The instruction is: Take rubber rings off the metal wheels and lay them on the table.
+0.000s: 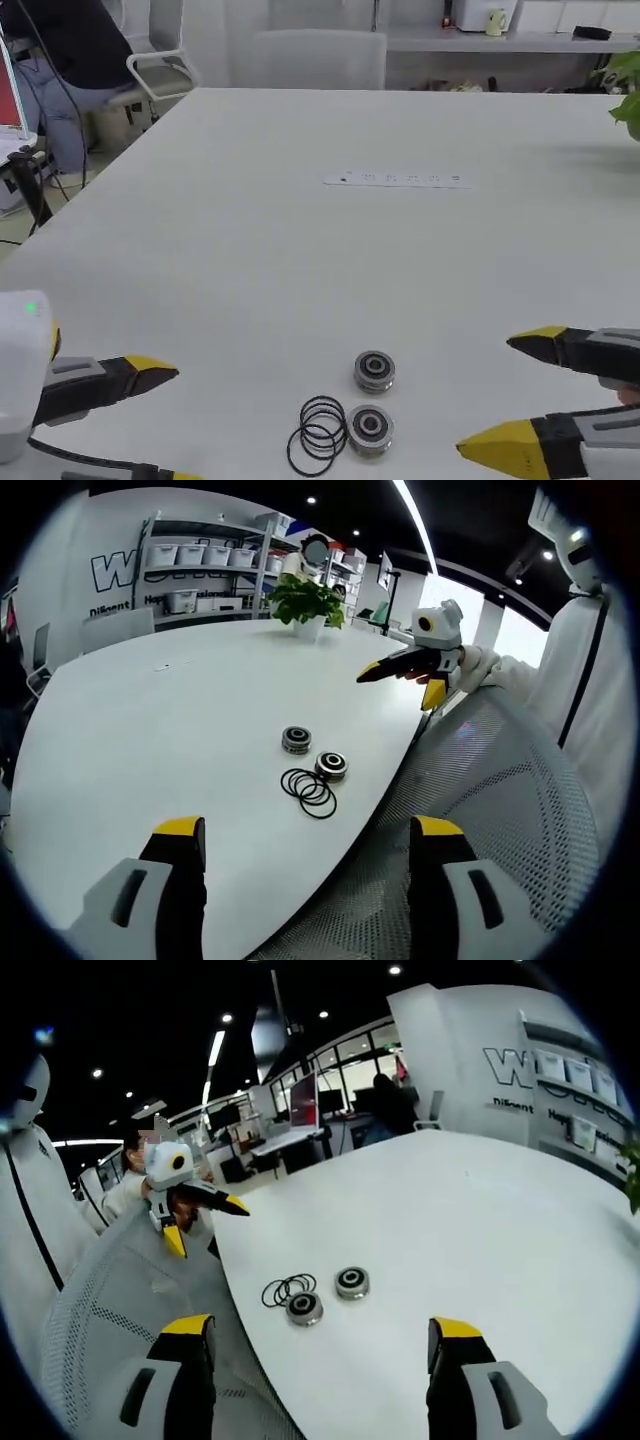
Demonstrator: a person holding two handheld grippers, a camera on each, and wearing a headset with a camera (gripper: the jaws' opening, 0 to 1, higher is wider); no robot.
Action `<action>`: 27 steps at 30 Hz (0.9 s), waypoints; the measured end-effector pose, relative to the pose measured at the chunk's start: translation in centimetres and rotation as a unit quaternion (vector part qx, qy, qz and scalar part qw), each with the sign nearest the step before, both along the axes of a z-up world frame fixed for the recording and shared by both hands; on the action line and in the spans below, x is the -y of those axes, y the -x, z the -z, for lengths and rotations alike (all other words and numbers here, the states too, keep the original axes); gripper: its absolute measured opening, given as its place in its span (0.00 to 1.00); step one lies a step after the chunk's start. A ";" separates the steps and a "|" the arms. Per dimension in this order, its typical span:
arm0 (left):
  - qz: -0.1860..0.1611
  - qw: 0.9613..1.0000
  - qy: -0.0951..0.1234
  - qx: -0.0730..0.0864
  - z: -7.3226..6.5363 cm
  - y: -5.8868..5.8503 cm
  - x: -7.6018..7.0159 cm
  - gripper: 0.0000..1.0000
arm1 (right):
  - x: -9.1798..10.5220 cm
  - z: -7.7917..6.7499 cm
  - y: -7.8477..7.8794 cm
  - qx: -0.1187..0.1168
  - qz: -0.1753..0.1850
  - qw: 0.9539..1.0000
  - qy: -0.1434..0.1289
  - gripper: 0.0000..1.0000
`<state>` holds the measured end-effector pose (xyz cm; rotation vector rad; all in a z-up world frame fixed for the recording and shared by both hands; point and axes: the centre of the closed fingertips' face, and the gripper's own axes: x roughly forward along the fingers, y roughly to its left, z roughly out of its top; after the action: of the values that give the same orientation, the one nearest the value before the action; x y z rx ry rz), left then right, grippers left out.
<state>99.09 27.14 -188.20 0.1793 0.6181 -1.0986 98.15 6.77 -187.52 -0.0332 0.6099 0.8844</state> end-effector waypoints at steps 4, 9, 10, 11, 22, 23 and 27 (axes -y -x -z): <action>-0.001 1.000 0.002 0.000 0.0 0.0 0.0 0.82 | 0.7 0.9 0.4 -0.017 0.011 1.000 0.005 0.87; -0.002 1.000 0.002 0.001 -0.1 -0.1 0.0 0.82 | 0.6 2.4 1.2 -0.040 0.006 0.999 0.026 0.88; -0.002 1.000 0.002 0.001 -0.1 0.0 0.0 0.82 | 0.6 2.6 1.4 -0.044 0.003 0.998 0.032 0.88; -0.002 1.000 0.001 0.001 -0.1 0.0 0.0 0.82 | 0.6 2.9 1.6 -0.049 0.000 0.998 0.039 0.88; -0.001 1.000 -0.005 -0.001 0.1 0.0 -0.1 0.82 | 1.4 4.3 1.9 -0.072 0.005 0.996 0.056 0.86; -0.001 1.000 -0.006 -0.001 0.2 0.0 -0.1 0.82 | 1.4 4.3 1.9 -0.072 0.005 0.996 0.057 0.86; 0.000 1.000 -0.008 -0.004 0.3 0.0 -0.2 0.82 | 1.5 4.7 2.1 -0.079 0.006 0.995 0.066 0.85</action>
<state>99.12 27.34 -188.48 0.1887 0.6330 -1.0946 96.10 5.27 -192.18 -0.0791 0.8148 0.8390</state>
